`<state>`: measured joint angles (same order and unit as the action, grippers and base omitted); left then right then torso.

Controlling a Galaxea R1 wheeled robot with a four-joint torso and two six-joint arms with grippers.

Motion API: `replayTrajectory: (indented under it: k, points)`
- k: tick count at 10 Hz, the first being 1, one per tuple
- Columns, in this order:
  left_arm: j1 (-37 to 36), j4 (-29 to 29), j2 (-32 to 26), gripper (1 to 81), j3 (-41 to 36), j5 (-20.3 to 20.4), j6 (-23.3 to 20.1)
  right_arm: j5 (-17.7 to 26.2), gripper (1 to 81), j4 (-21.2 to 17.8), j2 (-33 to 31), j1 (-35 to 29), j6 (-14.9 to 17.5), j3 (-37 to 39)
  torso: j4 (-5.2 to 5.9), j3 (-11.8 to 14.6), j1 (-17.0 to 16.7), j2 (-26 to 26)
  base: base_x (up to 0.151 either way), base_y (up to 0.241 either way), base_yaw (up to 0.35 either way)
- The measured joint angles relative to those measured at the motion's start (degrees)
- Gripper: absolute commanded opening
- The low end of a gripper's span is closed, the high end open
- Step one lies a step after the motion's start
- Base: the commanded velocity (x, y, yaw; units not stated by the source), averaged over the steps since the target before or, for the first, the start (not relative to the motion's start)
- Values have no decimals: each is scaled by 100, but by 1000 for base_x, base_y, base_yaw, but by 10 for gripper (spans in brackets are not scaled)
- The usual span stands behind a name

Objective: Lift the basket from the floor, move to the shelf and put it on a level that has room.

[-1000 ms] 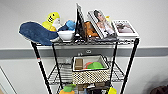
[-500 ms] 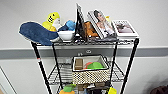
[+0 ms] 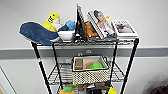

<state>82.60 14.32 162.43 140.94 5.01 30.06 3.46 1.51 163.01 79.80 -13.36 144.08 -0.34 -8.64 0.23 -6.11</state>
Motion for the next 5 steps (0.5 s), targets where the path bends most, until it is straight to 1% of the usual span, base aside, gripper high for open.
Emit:
replayTrajectory:
  k: [2,5]
  points:
    - [28,4,339,811,619,-5,0,0,811,116,280,88,0,529,0,0,-2,-2,0,0,0]
    - [59,6,916,811,1565,-16,0,-7,811,265,940,104,-6,1395,0,0,-5,-2,0,0,0]
